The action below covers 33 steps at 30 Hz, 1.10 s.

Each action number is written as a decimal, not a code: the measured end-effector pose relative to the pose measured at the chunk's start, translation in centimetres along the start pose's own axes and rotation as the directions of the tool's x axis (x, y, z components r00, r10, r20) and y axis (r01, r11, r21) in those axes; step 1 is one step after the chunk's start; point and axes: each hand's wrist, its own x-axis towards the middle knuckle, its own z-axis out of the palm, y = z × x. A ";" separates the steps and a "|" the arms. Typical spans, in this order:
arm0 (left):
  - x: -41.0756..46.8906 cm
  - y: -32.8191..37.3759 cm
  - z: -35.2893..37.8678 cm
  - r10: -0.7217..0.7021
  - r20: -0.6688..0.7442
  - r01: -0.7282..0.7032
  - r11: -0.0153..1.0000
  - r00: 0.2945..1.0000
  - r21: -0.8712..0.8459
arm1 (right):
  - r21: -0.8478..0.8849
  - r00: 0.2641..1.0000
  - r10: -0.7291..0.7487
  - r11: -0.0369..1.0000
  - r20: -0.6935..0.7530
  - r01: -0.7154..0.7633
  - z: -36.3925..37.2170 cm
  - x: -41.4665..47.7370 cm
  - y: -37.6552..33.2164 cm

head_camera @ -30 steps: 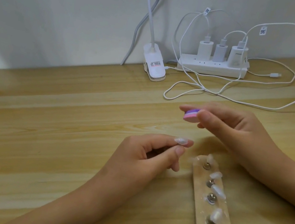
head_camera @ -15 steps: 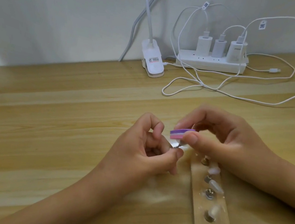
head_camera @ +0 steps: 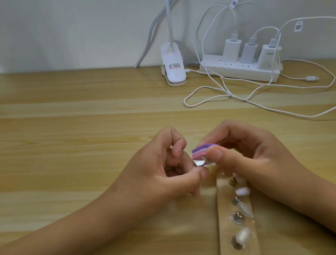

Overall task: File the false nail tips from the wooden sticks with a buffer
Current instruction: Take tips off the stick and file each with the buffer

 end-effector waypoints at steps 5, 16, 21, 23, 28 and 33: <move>-0.1 0.3 0.0 -0.004 0.005 0.004 1.000 1.000 -0.007 | -0.016 0.999 -0.039 0.999 -0.031 0.038 0.3 0.0 0.0; 0.1 0.2 -0.1 -0.050 -0.028 0.050 0.999 0.998 0.016 | 0.039 0.998 0.044 0.998 -0.038 -0.043 0.2 0.1 0.2; 0.3 0.1 -0.3 -0.066 -0.022 0.067 0.997 0.998 0.041 | 0.351 0.993 0.112 0.932 -0.035 -0.093 -0.2 1.0 0.3; 0.3 0.3 -0.3 -0.072 -0.013 0.072 0.997 0.997 0.009 | 0.492 0.965 0.250 0.833 0.076 -0.255 -0.6 1.4 0.6; 0.4 0.2 -0.3 -0.049 -0.020 0.049 0.999 0.999 -0.007 | 0.762 0.932 0.251 0.540 0.260 -0.358 -1.9 1.6 0.6; 0.5 0.3 -0.5 -0.059 -0.050 0.059 0.998 0.997 0.000 | 0.827 0.932 0.282 0.448 0.229 -0.339 -2.3 1.8 0.7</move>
